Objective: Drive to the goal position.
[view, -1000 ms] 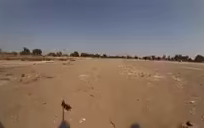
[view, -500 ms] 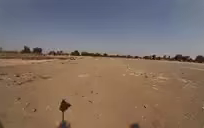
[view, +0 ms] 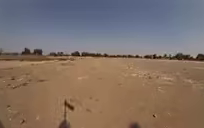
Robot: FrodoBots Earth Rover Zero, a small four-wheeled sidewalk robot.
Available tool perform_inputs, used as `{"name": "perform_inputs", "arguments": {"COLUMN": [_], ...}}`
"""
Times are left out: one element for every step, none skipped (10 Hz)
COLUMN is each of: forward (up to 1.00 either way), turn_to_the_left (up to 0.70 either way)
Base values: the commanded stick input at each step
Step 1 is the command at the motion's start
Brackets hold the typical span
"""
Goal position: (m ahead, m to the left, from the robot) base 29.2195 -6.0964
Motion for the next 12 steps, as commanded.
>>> {"name": "perform_inputs", "arguments": {"forward": [0.5,0.5,0.5,0.5,0.5,0.5,0.5,0.5,0.5,0.5,0.5,0.5], "turn_to_the_left": [0.0,0.0,0.0,0.0,0.0,0.0,0.0,0.0,0.0,0.0,0.0,0.0]}}
